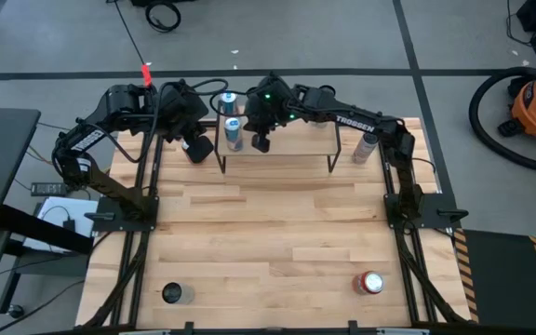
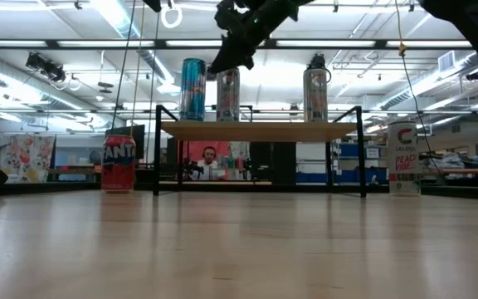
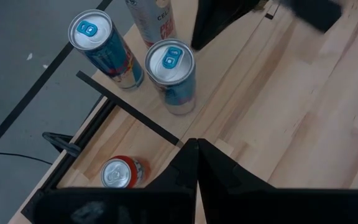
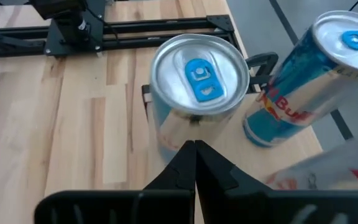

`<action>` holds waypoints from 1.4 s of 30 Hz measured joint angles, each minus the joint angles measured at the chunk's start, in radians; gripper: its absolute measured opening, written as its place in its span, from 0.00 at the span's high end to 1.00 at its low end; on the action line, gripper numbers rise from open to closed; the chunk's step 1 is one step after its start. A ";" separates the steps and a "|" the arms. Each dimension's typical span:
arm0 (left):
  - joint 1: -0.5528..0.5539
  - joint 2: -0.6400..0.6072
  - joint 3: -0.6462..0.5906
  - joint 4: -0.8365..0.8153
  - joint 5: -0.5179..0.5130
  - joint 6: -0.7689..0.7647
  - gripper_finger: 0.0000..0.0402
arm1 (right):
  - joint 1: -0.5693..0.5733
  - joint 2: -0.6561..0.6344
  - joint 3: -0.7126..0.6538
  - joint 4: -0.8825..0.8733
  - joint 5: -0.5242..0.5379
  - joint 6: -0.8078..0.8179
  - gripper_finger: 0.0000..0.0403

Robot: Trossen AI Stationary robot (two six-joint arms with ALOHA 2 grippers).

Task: Place canned beverage on shelf
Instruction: Put the blue soda can on the shelf aligned with the other blue soda can, then put the bottom orange soda can on the shelf

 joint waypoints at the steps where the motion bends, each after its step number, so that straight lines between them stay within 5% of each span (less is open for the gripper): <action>1: 0.000 0.000 0.000 -0.001 0.000 0.000 0.98 | 0.001 -0.015 0.000 -0.016 0.000 0.000 0.98; 26: 0.000 0.000 0.000 -0.001 0.000 0.002 0.98 | 0.002 -0.385 0.000 -0.170 0.022 -0.003 0.93; 42: -0.157 0.000 0.000 -0.021 -0.084 0.014 0.98 | 0.028 -0.375 0.000 -0.228 0.102 -0.084 0.65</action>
